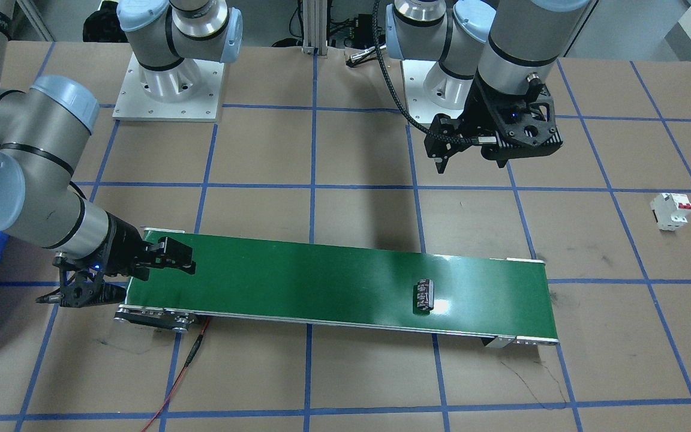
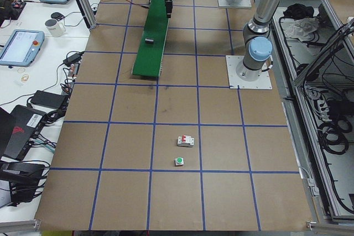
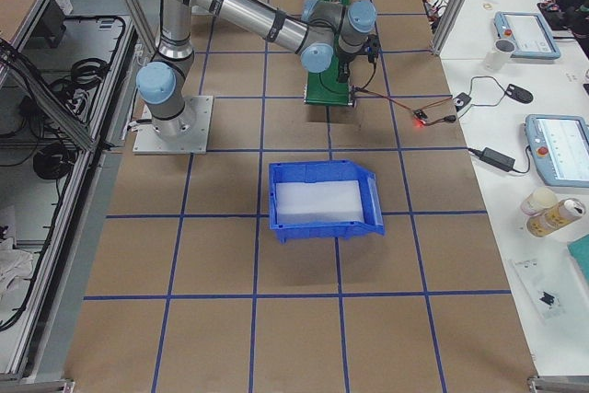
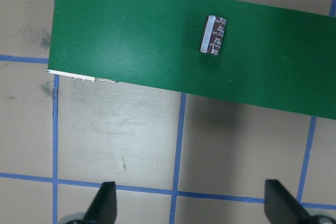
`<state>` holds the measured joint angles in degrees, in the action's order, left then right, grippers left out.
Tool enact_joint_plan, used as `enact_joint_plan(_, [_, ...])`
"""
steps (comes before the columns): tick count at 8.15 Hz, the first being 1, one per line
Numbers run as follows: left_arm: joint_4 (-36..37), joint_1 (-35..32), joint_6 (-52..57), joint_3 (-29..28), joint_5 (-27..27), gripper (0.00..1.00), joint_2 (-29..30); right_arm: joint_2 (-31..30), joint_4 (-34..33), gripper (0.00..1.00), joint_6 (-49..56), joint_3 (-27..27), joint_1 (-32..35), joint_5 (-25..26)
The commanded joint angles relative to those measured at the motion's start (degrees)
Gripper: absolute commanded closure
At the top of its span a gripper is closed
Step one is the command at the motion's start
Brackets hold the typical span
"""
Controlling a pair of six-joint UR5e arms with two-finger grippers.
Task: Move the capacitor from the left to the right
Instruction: 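Hold the right gripper above the belt end as the capacitor rides toward it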
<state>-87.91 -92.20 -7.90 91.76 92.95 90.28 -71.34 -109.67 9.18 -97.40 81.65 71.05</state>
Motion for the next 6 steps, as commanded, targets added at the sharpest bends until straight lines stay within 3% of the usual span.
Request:
enact_joint_plan(1, [-0.24,0.09,1.75,0.26,0.04,0.00,-0.80,0.94,-1.86,0.00,-0.47,-2.35,-0.35,0.75])
enact_joint_plan(6, [-0.16,0.00,8.13,0.53,0.13,0.00,-1.68,1.03,-1.16,0.00,-1.01,-2.35,-0.35,0.31])
